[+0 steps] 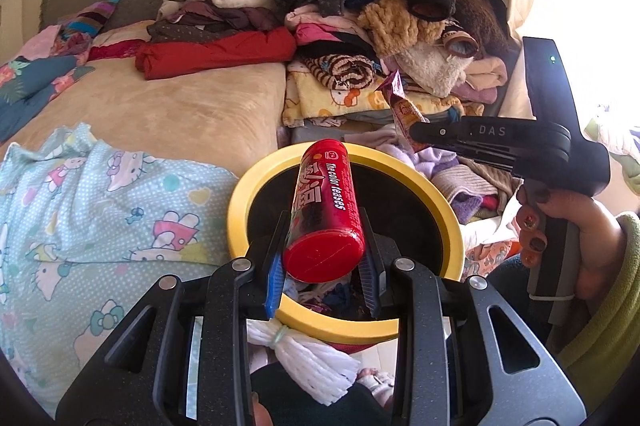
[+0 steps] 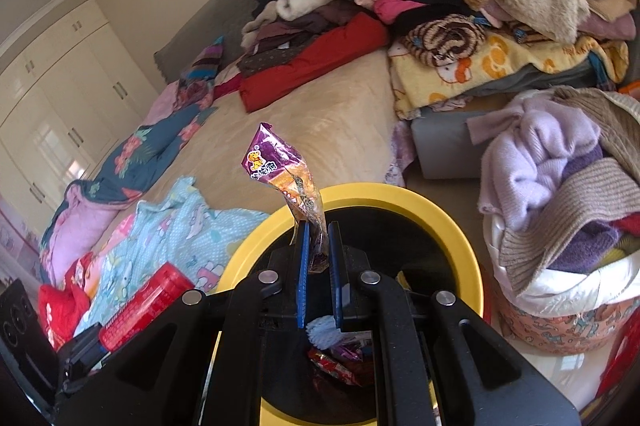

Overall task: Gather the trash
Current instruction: 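Carry the red tube and pink wrapper over the yellow bin, then open both tools over the bin to drop the tube and wrapper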

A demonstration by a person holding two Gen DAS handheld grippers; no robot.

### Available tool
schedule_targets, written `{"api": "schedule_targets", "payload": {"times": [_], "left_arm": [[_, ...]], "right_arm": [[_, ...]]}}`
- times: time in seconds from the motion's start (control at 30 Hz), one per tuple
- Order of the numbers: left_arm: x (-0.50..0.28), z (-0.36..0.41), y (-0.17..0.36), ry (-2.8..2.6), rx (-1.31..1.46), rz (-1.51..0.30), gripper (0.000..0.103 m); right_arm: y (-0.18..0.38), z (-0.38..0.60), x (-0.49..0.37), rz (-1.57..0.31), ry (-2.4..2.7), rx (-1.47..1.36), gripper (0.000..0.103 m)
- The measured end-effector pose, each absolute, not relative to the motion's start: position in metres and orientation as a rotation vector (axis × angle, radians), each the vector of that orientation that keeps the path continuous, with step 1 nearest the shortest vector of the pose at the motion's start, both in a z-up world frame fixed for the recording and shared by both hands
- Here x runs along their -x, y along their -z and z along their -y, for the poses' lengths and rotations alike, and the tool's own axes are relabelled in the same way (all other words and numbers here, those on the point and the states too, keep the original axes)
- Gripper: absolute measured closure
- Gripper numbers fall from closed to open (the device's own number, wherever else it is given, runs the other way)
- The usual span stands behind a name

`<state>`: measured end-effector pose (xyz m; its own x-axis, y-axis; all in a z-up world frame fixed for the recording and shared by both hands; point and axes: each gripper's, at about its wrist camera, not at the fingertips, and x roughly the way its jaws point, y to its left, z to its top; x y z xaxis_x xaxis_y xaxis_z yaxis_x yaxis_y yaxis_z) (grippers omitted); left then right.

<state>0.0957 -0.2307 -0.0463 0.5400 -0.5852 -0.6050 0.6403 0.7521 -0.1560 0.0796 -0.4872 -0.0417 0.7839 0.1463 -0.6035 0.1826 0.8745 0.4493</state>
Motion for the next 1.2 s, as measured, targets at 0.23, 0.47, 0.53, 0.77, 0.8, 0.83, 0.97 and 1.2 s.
{"api": "schedule_targets", "payload": {"times": [0.23, 0.47, 0.53, 0.77, 0.8, 0.83, 0.97, 1.2], "left_arm": [[-0.095, 0.246, 0.06, 0.756, -0.11, -0.713, 0.079], [-0.102, 0.261, 0.079, 0.765, -0.131, -0.758, 0.079], [-0.104, 0.264, 0.083, 0.763, -0.137, -0.767, 0.079], [-0.111, 0.274, 0.093, 0.758, -0.152, -0.784, 0.079], [-0.112, 0.276, 0.094, 0.758, -0.153, -0.785, 0.079], [-0.113, 0.277, 0.095, 0.757, -0.154, -0.787, 0.079], [-0.117, 0.283, 0.097, 0.763, -0.151, -0.797, 0.079], [-0.121, 0.293, 0.099, 0.776, -0.161, -0.802, 0.079]], "right_arm": [[0.053, 0.499, -0.08, -0.694, 0.064, -0.545, 0.093], [0.069, 0.505, -0.085, -0.739, 0.084, -0.587, 0.093], [0.072, 0.504, -0.087, -0.749, 0.085, -0.587, 0.093], [0.08, 0.503, -0.094, -0.774, 0.09, -0.589, 0.093], [0.08, 0.503, -0.095, -0.776, 0.09, -0.589, 0.093], [0.081, 0.503, -0.095, -0.778, 0.091, -0.59, 0.093], [0.082, 0.504, -0.096, -0.778, 0.093, -0.596, 0.091], [0.084, 0.506, -0.095, -0.78, 0.095, -0.599, 0.091]]}}
